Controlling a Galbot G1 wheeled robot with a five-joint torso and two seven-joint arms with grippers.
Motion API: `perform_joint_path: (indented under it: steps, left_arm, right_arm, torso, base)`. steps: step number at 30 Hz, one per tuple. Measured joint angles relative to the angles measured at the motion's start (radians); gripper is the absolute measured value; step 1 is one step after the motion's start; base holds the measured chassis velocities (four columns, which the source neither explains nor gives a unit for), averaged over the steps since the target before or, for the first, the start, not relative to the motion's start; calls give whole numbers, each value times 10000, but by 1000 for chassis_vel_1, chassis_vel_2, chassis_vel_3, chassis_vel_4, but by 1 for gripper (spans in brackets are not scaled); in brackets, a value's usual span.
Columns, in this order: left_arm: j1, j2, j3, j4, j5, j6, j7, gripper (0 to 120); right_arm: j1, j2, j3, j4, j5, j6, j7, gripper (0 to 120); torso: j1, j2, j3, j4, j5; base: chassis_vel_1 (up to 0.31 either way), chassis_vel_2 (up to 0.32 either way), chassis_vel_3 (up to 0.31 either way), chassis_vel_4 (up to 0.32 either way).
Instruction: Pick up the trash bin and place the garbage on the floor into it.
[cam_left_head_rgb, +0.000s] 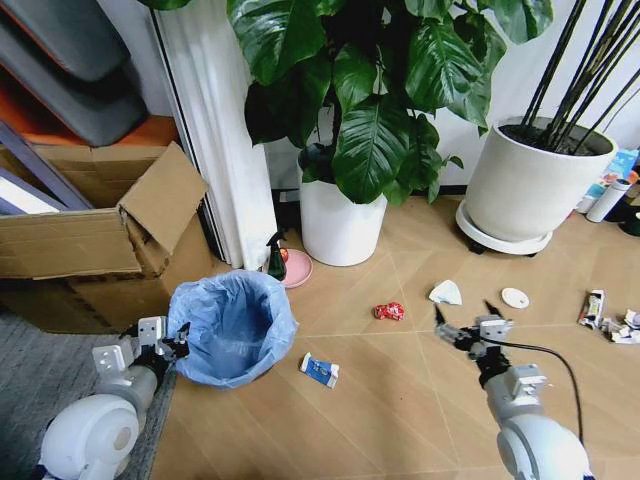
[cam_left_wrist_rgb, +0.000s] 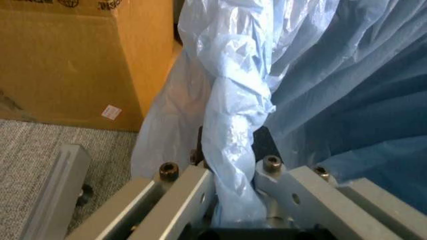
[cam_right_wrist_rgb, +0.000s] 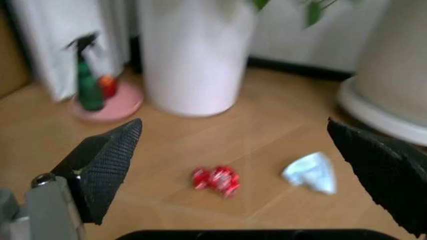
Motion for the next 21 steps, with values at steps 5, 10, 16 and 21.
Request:
perform_joint_path:
  steps: [5, 10, 16, 21]
  left_arm:
    - [127, -55, -74, -134, 107, -22, -3, 0]
    - [159, -132, -131, -168, 176, -32, -2, 0]
    - [129, -363, -165, -181, 271, -37, -13, 0]
    - [165, -393, -216, -199, 301, -37, -40, 0]
  right_arm:
    - [648, -1420, -1253, -829, 340, -88, -229, 100]
    - [1260, -2267, -2197, -1283, 772, -87, -482, 100]
    - [3702, -3121, -5060, -2630, 1862, -161, -962, 100]
    - [5035, -2678, -6760, -4114, 1911, -187, -1017, 100]
  torso:
    - [1, 0, 1, 1, -2]
    - [1, 0, 1, -1, -1]
    - [2, 0, 2, 3, -4]
    - [2, -1, 2, 2, 0]
  base:
    - [0, 0, 0, 0]
    - [0, 0, 0, 0]
    - [0, 0, 0, 0]
    - [0, 0, 0, 0]
